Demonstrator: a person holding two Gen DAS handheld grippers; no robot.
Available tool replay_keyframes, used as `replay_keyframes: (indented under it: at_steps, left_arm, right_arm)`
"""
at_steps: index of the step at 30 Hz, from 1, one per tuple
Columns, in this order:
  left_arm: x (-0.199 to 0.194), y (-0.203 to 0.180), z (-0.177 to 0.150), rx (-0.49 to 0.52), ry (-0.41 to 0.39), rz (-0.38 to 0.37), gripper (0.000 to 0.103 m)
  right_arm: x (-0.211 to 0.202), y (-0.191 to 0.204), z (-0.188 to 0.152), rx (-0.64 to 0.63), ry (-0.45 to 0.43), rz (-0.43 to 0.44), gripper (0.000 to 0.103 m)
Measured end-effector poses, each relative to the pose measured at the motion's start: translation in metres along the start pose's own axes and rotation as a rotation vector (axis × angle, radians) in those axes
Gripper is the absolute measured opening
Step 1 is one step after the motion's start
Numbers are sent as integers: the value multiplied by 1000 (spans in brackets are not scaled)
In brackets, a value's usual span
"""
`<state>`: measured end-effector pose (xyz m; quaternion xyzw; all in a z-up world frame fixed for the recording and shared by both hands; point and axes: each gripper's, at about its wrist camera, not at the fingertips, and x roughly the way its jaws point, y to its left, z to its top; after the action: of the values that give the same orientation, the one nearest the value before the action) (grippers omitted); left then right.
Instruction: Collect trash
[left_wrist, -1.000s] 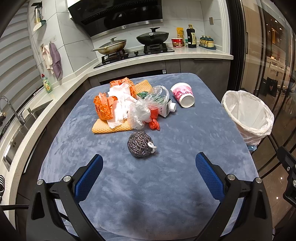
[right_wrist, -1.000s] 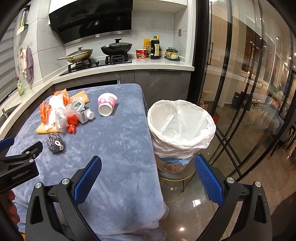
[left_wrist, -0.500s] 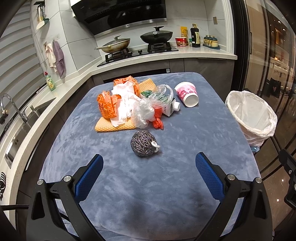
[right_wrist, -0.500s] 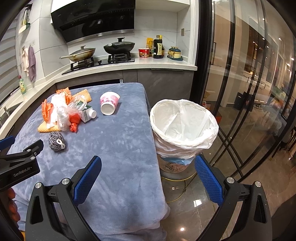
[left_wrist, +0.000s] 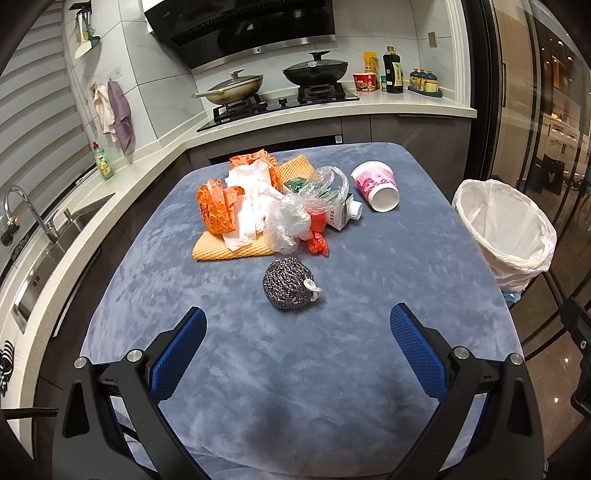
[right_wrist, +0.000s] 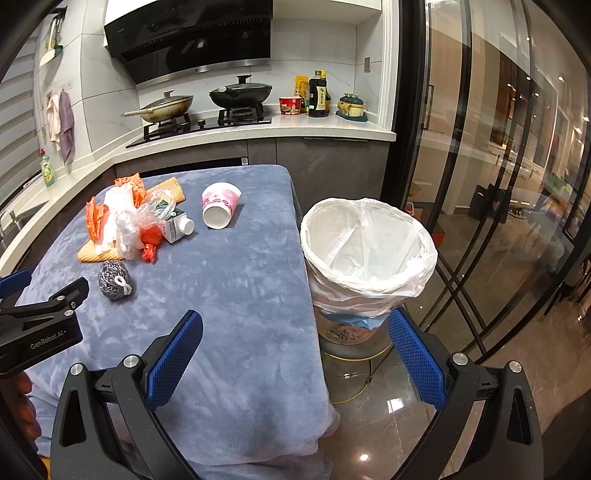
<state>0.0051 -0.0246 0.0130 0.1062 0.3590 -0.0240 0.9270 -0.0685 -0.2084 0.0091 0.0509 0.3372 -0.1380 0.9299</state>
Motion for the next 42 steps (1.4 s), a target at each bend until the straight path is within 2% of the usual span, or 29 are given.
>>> replay_keyframes:
  at_steps: [42]
  left_arm:
    - [6, 3, -3, -18, 19, 0, 95]
  right_arm:
    - [3, 11, 9, -36, 4, 16, 96]
